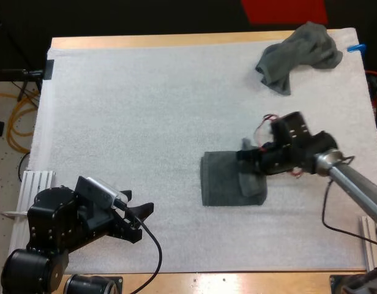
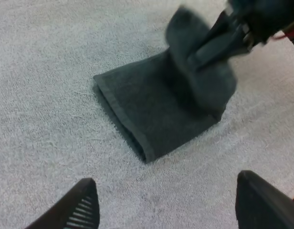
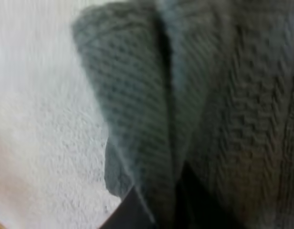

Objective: Pick towel from pile fold and stack

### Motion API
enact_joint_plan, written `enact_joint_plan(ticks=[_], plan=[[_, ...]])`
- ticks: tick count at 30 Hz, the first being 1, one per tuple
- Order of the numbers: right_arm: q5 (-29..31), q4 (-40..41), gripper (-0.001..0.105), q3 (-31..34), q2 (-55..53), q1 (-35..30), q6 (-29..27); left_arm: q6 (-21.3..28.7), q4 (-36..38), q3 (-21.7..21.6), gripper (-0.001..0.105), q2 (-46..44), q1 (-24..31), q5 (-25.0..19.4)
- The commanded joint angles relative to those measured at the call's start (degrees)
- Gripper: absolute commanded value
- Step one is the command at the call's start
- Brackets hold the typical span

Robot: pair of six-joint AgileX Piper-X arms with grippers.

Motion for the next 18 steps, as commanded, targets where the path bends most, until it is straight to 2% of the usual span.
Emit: enact_joint_plan(ticks=[1, 14, 16, 18], plan=[[-0.8, -1.8, 0.0, -0.4, 1.2, 0.6, 1.7, -0.2, -0.6, -0.3, 0.059, -0.1, 0.0, -0.2], [-2.3, -8.1, 0.001, -0.4, 5.5, 4.6, 5.7, -0.2, -0.6, -0.3, 0.059, -0.1, 0.0, -0.2], [-2.4, -8.9, 0.01, -0.4, 5.5, 4.6, 5.7, -0.2, -0.6, -0.3, 0.059, -0.1, 0.0, -0.2], [-3.1, -9.8, 0.028, -0.4, 5.5, 4.6, 5.7, -0.2, -0.6, -0.3, 0.059, -0.1, 0.0, -0.2]])
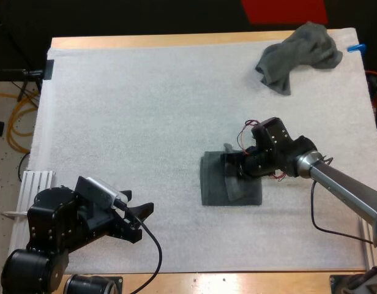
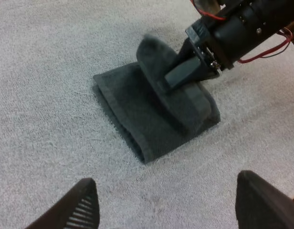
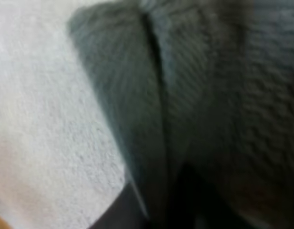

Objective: Pick towel from pile fold and stack

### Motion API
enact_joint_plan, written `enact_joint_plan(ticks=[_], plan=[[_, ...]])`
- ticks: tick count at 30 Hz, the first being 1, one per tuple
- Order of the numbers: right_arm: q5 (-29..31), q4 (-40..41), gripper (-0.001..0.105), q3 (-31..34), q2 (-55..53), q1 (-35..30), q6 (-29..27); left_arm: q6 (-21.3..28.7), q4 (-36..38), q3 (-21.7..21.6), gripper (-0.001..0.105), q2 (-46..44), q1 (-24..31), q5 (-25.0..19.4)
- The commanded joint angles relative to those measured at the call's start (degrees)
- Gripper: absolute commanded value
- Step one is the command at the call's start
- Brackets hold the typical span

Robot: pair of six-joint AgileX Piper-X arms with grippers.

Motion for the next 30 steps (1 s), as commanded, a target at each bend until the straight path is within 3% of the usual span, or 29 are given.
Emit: enact_joint_plan(ticks=[1, 4, 5, 7, 16, 25, 30], plan=[[-1.5, -1.2, 0.041, -0.6, -0.1, -0.1, -0.1, -0.2, -0.6, -0.3, 0.059, -0.1, 0.0, -0.2], [-6.3, -3.2, 0.072, -0.7, -0.5, 0.0, -0.5, -0.2, -0.6, -0.3, 0.059, -0.1, 0.0, -0.2], [-7.4, -3.9, 0.074, -0.8, -0.7, 0.0, -0.9, -0.2, -0.6, -0.3, 0.059, -0.1, 0.0, -0.2], [-9.7, -5.0, 0.074, -0.7, -1.7, 0.2, -1.5, -0.2, -0.6, -0.3, 0.059, -0.1, 0.0, -0.2], [-7.5, -3.4, 0.071, -0.6, -5.1, 2.0, 0.3, -0.2, -0.6, -0.3, 0.059, -0.1, 0.0, -0.2], [1.8, -2.9, 0.071, 2.1, -3.5, 9.9, 0.5, -0.2, -0.6, -0.3, 0.059, -0.1, 0.0, -0.2], [-0.5, -4.8, 0.071, 2.1, 0.6, 11.8, 3.8, -0.2, -0.6, -0.3, 0.059, -0.1, 0.0, -0.2]])
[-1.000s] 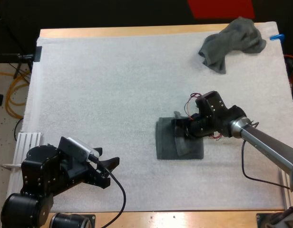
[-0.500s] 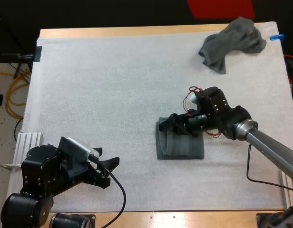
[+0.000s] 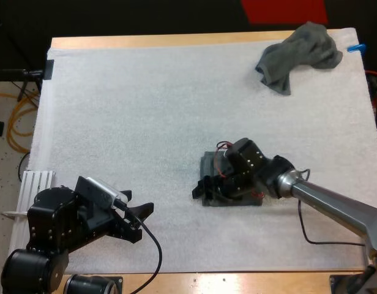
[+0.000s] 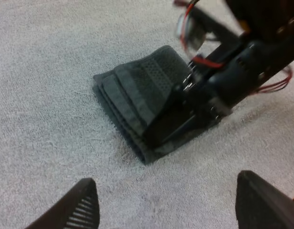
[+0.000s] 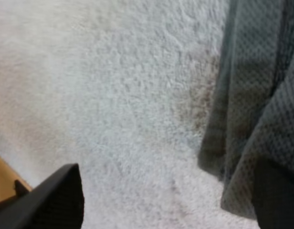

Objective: Pick towel from pile fold and stack

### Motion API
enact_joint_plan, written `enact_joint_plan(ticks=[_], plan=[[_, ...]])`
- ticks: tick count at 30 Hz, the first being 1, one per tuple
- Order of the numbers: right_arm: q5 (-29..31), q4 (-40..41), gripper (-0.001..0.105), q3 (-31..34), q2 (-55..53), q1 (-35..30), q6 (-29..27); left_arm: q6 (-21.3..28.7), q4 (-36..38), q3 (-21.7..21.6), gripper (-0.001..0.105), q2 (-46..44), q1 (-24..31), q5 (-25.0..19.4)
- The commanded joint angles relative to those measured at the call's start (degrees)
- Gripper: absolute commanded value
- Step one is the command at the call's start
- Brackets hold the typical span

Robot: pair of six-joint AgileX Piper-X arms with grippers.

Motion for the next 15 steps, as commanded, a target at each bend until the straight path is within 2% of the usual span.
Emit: enact_joint_plan(ticks=[1, 5, 10, 15], plan=[[-0.7, -0.4, 0.071, 0.1, 0.9, 0.3, 0.4, -0.2, -0.6, -0.3, 0.059, -0.1, 0.0, -0.2], [-2.0, -0.5, 0.071, 0.1, 1.1, 0.5, -0.1, -0.2, -0.6, -0.3, 0.059, -0.1, 0.0, -0.2], [-1.7, -0.2, 0.071, 0.1, -4.2, 0.5, -0.9, -0.2, -0.6, -0.3, 0.059, -0.1, 0.0, -0.2], [4.6, 2.7, 0.071, 0.1, -13.7, 0.5, -1.6, -0.2, -0.6, -0.3, 0.059, -0.1, 0.0, -0.2]])
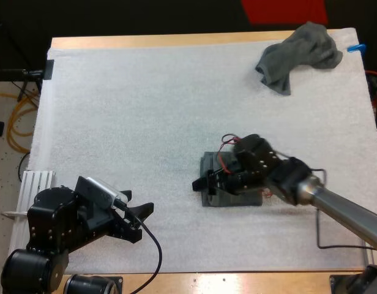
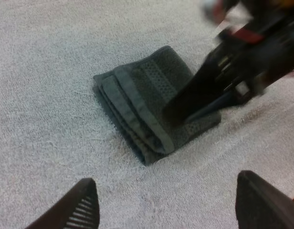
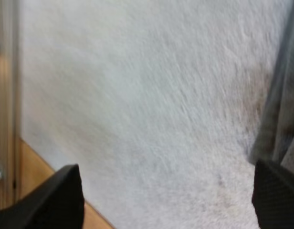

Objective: Pick towel from pile fold and stack

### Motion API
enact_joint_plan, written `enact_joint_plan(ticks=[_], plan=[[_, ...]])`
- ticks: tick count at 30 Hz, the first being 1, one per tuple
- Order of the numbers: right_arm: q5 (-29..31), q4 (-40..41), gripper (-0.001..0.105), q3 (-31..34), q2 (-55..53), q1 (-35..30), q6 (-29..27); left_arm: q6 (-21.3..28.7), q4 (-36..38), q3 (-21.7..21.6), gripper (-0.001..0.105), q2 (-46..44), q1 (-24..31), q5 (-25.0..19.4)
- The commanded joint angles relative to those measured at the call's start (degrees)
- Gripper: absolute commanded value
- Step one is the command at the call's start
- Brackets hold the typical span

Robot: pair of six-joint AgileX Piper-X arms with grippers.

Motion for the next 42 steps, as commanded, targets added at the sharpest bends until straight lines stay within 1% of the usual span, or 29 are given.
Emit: enact_joint_plan(ticks=[1, 2, 4, 7, 8, 10, 12, 17, 19, 21, 23, 26, 27, 31, 34, 37, 40, 42], plan=[[3.1, 1.7, 0.071, -0.1, -3.8, 0.1, -1.8, -0.2, -0.6, -0.3, 0.059, -0.1, 0.0, -0.2], [4.1, 2.4, 0.071, -0.1, -5.0, 0.1, -2.8, -0.2, -0.6, -0.3, 0.059, -0.1, 0.0, -0.2], [8.4, 5.1, 0.071, -0.1, -10.5, 0.1, -5.5, -0.2, -0.6, 0.0, 0.059, 0.1, 0.0, -0.2], [12.3, 9.1, 0.071, -0.1, -17.2, 0.1, -9.1, -0.3, -0.6, 0.3, 0.06, 0.9, 0.0, -0.2], [12.9, 10.1, 0.071, -0.1, -18.8, 0.1, -9.9, -0.6, -0.6, 0.3, 0.062, 1.2, 0.0, -0.2], [14.1, 13.5, 0.071, -0.1, -23.8, 0.1, -11.6, -2.0, -0.9, 0.6, 0.075, 2.8, 0.0, -0.2], [15.4, 16.6, 0.071, -0.1, -27.4, 0.1, -12.6, -3.4, -1.3, 0.6, 0.081, 4.6, 0.0, -0.2], [20.2, 23.4, 0.071, -0.1, -35.9, 0.1, -12.9, -5.4, -5.7, 0.6, 0.081, 11.3, -0.1, 0.2], [21.5, 25.8, 0.071, -0.1, -39.0, 0.1, -12.9, -5.5, -8.6, 0.6, 0.081, 15.2, -0.2, 1.7], [22.1, 27.2, 0.071, -0.1, -41.0, 0.1, -12.9, -6.9, -11.2, 0.6, 0.081, 18.6, -0.8, 3.7], [22.9, 28.2, 0.071, -0.1, -42.6, 0.1, -12.9, -8.6, -14.4, 0.6, 0.081, 21.9, -2.4, 4.7], [23.7, 29.3, 0.071, -0.1, -44.9, 0.1, -12.9, -11.1, -20.0, 0.6, 0.081, 28.0, -6.6, 4.6], [24.2, 29.8, 0.071, -0.1, -45.4, 0.1, -12.9, -12.5, -22.8, 0.6, 0.081, 31.0, -8.5, 4.4], [24.4, 32.0, 0.071, -0.1, -46.6, 0.1, -12.9, -17.3, -31.0, 0.6, 0.081, 40.9, -13.8, 0.1], [24.4, 33.9, 0.071, -0.1, -46.7, 0.1, -12.9, -21.5, -36.1, 0.6, 0.081, 48.3, -16.4, 0.3], [24.4, 36.1, 0.071, -0.1, -46.7, 0.1, -12.9, -24.6, -40.1, 0.6, 0.081, 55.3, -18.5, 0.4], [24.4, 37.7, 0.071, -0.1, -46.7, 0.1, -12.9, -27.0, -42.8, 0.6, 0.081, 60.3, -19.7, 0.9], [24.4, 38.0, 0.071, -0.1, -46.7, 0.1, -12.9, -28.2, -44.6, 0.6, 0.081, 62.5, -20.3, 2.3]])
